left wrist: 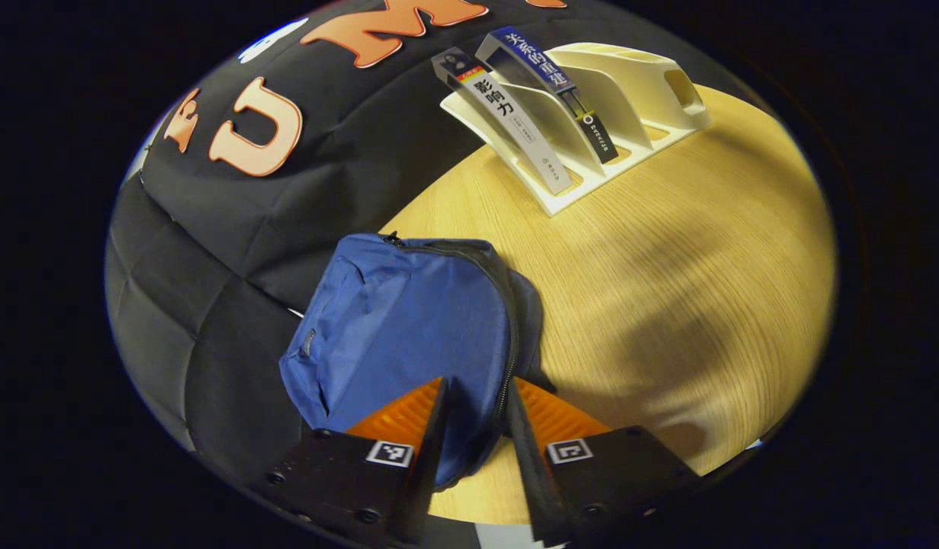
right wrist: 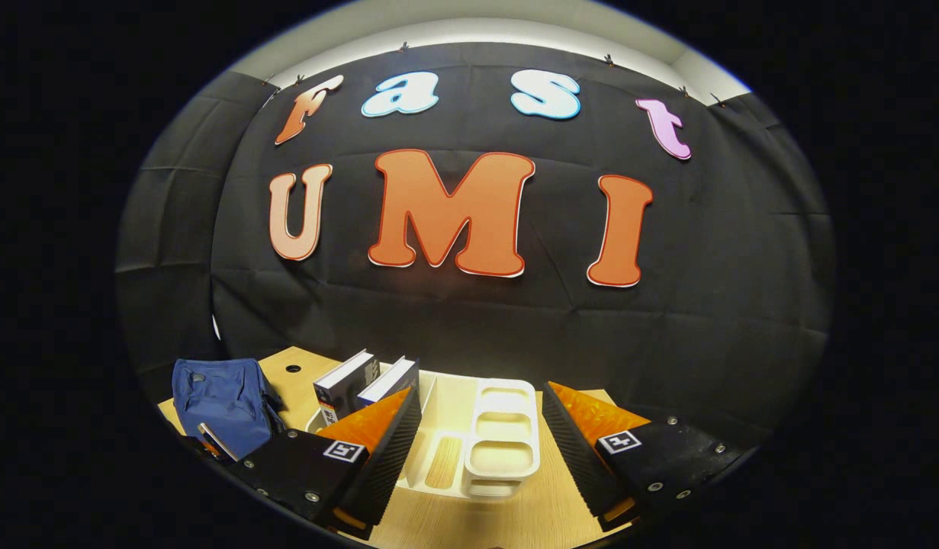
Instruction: Open the schoolbag, grab two books from the bookshelf and put them into the schoolbag.
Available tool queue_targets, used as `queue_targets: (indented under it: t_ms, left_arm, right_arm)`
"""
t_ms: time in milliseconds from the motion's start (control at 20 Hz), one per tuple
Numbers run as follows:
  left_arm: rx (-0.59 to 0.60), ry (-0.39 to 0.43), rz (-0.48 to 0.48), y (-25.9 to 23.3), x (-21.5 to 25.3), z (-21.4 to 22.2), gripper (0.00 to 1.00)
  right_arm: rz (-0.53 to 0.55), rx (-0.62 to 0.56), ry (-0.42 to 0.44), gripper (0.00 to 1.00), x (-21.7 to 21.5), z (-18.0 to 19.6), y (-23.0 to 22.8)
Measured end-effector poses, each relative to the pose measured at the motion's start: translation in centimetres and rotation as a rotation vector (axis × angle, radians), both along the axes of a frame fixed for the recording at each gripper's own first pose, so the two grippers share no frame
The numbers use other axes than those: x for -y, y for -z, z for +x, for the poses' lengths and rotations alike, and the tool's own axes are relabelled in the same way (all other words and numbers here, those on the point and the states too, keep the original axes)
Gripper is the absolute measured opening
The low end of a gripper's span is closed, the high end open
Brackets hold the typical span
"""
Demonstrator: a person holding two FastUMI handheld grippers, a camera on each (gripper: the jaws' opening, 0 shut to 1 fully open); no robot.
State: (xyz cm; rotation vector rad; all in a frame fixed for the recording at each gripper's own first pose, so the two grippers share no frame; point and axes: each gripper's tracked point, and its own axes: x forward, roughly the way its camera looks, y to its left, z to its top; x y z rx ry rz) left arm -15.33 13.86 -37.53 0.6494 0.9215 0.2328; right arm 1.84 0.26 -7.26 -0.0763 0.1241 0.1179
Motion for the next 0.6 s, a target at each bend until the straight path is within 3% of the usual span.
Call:
queue_targets:
  t_ms: [50, 100, 150, 400, 600]
  left_arm:
    - [-0.004, -0.003, -0.001, -0.1, -0.1, 0.1, 0.38]
    - [-0.004, -0.003, -0.008, 0.0, -0.1, 0.2, 0.42]
    - [-0.016, -0.012, -0.012, -0.1, -0.2, 0.2, 0.17]
    - [-0.01, -0.066, -0.128, -2.1, -0.5, 1.2, 0.04]
    - [0.022, -0.078, -0.22, -5.1, -0.8, 2.4, 0.03]
  right_arm:
    - [0.0, -0.001, -0.001, 0.95, 0.0, 0.1, 0.0]
    - [-0.001, -0.003, -0.005, 0.95, -0.2, 0.0, 0.1]
    - [-0.003, -0.006, -0.006, 0.95, -0.2, 0.0, 0.2]
    - [0.03, -0.04, -0.066, 0.95, -2.1, 0.0, 0.7]
    - [0.04, -0.074, -0.13, 0.95, -4.7, 0.2, 0.9]
